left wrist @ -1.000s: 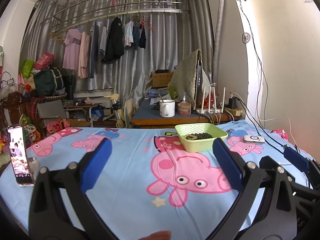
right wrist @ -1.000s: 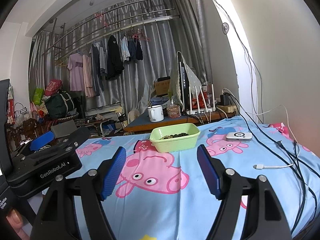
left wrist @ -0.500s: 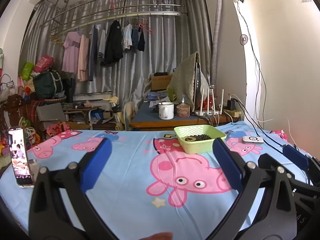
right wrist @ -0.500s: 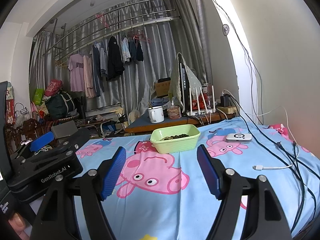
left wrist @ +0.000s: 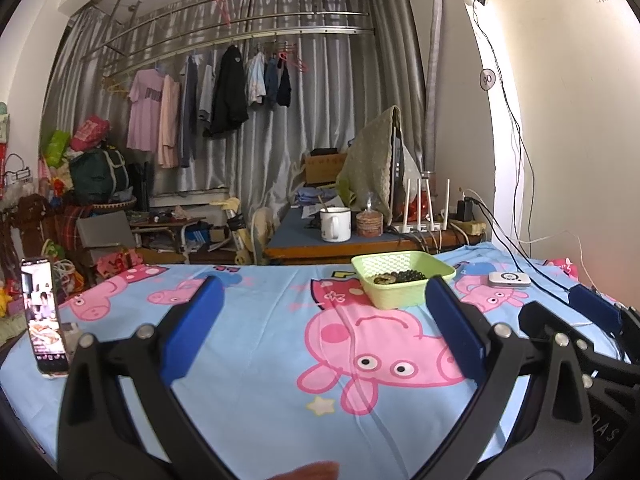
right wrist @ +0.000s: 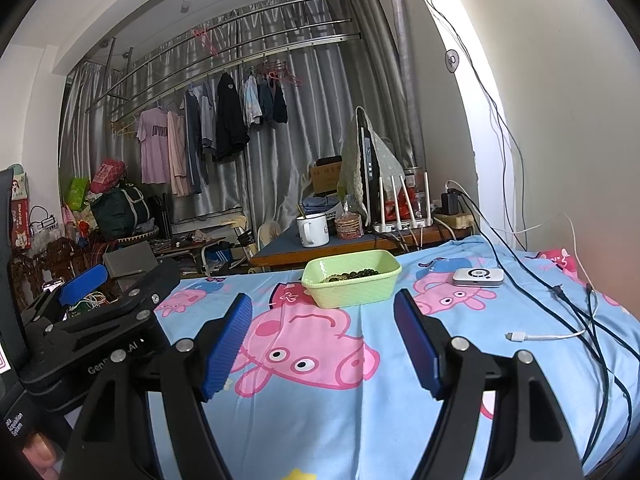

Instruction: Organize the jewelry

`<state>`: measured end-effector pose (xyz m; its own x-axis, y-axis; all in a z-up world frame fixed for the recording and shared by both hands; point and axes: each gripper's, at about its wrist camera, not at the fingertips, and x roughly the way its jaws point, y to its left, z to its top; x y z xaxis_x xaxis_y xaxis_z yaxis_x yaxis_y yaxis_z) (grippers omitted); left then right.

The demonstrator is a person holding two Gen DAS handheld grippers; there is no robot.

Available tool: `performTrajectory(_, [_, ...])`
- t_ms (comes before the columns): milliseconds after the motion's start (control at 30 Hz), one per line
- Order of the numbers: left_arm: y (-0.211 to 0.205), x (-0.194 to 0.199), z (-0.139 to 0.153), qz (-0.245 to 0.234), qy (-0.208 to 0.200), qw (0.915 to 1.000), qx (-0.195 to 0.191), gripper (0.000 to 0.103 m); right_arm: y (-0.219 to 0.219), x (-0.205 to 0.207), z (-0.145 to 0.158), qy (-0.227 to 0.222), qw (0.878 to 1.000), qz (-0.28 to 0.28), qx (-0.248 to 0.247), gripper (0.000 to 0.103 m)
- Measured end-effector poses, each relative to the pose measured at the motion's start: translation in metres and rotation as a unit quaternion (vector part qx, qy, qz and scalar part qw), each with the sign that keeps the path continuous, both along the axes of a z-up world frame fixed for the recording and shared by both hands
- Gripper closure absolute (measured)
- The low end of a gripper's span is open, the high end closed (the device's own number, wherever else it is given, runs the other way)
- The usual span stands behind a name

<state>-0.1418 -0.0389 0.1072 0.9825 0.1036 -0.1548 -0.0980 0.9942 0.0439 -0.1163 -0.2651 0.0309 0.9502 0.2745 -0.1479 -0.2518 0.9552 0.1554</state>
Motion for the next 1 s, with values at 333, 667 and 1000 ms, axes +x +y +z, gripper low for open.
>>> performTrajectory(333, [0.004,0.003,-0.003,0.004,0.014,0.9999,0.002,0.006,0.0,-0.001,0.001,0.0,1.0,0.0,0.0,0.06])
performTrajectory(667, [0.006,0.006,-0.002,0.006,0.014,0.9999,0.001,0.006,0.001,-0.001,0.0,0.006,1.0,0.0,0.003,0.06])
performTrajectory(1000, [0.01,0.008,-0.004,0.01,0.016,0.9998,-0.001,0.006,0.004,-0.004,0.001,0.011,1.0,-0.001,0.005,0.06])
